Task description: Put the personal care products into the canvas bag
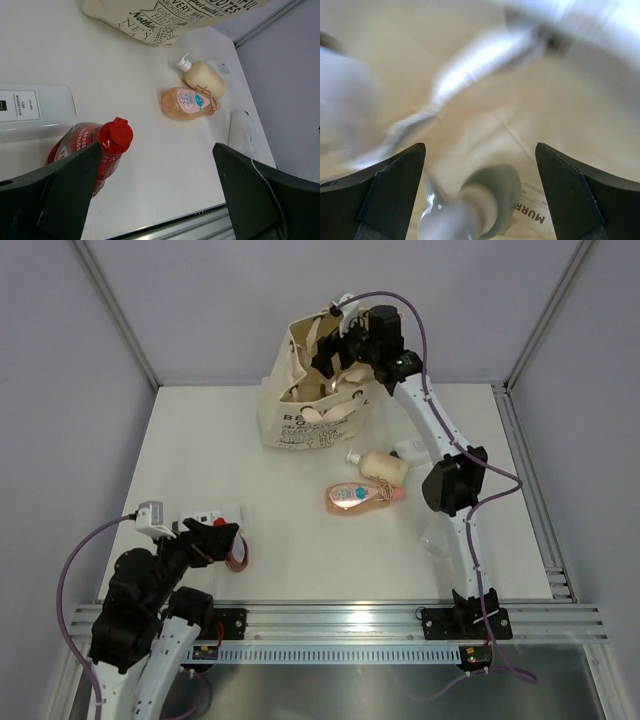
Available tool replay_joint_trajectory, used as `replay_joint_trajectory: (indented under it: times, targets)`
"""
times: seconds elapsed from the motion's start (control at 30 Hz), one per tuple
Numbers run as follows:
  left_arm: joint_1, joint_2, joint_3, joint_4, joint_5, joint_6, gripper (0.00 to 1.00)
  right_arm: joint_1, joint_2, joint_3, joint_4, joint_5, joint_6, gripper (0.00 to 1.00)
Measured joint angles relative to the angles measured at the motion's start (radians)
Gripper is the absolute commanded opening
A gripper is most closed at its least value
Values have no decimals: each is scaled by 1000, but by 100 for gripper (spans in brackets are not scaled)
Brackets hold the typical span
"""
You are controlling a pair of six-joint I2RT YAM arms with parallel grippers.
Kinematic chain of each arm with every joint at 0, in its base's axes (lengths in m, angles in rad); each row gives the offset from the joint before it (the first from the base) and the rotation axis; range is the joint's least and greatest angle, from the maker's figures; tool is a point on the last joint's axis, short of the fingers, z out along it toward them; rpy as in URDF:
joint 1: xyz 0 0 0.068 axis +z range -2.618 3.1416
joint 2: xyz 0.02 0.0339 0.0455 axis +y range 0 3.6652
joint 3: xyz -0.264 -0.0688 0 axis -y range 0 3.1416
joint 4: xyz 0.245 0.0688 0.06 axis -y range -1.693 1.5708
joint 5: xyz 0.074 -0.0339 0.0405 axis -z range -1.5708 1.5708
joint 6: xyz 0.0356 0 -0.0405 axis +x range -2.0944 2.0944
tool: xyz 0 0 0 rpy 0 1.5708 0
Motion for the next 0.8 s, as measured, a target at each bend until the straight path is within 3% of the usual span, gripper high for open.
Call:
replay_joint_trajectory:
  times: [0.37, 0.6, 0.8]
  targets:
    - [0, 200, 188, -104, -11, 14, 99, -72, -569, -50, -191, -271, 56, 100]
    - [0, 252, 244, -198, -8, 24, 99, -151, -937, -445, -385, -397, 2, 100]
    - [0, 254, 260, -291, 10, 26, 99, -159, -1056, -888, -471, -407, -45, 100]
